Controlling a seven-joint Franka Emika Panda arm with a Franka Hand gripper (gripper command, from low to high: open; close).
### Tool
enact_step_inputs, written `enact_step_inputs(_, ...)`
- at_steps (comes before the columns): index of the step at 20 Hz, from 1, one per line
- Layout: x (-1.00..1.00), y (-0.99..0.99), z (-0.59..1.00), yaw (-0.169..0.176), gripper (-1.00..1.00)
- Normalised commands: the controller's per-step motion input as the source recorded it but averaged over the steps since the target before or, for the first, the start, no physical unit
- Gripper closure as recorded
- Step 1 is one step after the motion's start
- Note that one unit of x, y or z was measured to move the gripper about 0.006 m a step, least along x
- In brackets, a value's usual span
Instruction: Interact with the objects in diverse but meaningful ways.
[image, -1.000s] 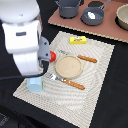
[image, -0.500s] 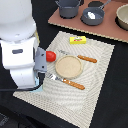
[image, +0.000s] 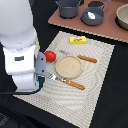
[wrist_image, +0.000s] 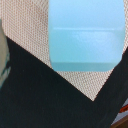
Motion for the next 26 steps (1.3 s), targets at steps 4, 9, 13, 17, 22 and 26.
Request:
enact_step_inputs(4, 0.14, -0.24, -0.19, 0.000, -1.00)
enact_step_inputs(9, 0.14, -0.24, -0.18, 0.000, -1.00)
enact_step_inputs(13, 0.08, -0.28, -0.17, 0.000, 1.00)
enact_step_inputs(17, 0.10, -0.29, -0.07, -0.002, 1.00)
enact_step_inputs(22, 0.15, -0.31, 0.00, -0.006, 1.00)
enact_step_inputs(26, 0.19, -0.19, 0.25, -0.004, 1.00)
